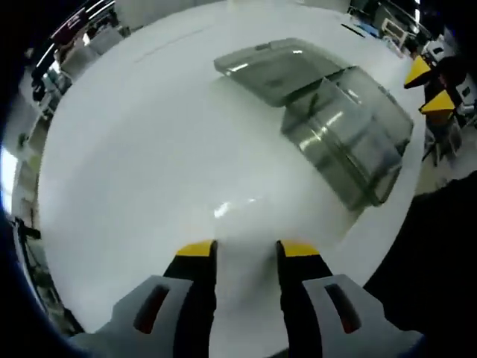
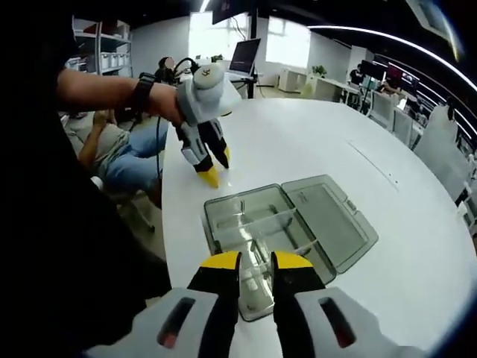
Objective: Insert the divider into the dual guide fixture by aligning both edges with the guide slots and pushing it downward to the bottom, including one-sided entry, uneven engagement, binding, and posture correction.
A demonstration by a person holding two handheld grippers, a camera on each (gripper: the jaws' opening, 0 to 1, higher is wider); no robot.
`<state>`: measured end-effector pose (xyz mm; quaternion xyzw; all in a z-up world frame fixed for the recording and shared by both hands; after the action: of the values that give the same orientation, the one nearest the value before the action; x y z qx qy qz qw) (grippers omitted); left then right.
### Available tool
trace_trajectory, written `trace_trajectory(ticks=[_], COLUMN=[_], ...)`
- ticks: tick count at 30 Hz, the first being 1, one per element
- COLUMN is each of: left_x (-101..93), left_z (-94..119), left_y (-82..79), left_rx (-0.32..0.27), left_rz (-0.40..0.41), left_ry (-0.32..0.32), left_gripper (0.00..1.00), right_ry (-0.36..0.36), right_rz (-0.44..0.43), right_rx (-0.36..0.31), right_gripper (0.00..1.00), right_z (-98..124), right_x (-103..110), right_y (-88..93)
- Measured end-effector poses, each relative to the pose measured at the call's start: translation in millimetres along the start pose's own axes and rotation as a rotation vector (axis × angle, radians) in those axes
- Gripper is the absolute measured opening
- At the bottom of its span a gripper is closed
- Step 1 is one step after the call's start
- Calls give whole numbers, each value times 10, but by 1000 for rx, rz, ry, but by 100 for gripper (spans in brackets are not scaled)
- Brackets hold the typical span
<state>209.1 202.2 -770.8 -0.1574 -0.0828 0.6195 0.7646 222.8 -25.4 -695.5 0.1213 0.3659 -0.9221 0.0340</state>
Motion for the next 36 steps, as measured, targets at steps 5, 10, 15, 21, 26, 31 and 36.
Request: trace_trajectory(ticks=[5,10,15,21,26,31,36], left_x=[-40,-31,-25,-95,-169,-260,-323], left_z=[-13,0,17,48,98,148,161], left_y=[-35,-22,29,63,11,-63,-91], left_rx=[30,29,-36,-74,-124,-184,-230], left_rz=[43,54,80,85,85,65,44], left_ry=[-33,-35,-35,-16,8,30,29], left_gripper=[30,29,29,28,28,28,28], right_ry=[9,7,1,15,13,9,0], right_rz=[5,-4,-6,-20,-18,-7,0], right_rx=[0,-4,-12,-26,-40,-40,-36], right_gripper=[10,10,11,11,12,12,12], right_z=[-8,-11,-7,3,-5,2,-3], right_x=[8,33,58,39,7,-14,-22], right_y=[6,12,17,-10,-37,-55,-56])
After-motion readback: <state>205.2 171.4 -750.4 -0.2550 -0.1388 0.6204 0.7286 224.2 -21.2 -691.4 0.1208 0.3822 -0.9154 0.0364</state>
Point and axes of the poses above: the point that each gripper's makers call its tool centre point, and the gripper's own axes: z roughly backward along the fingers, x roughly to its left, y roughly out of its underside, the point moved 5 cm from there along z, roughly backward along the fingers, and after that the axes turned 15 degrees about z, right-handed, at the moved point
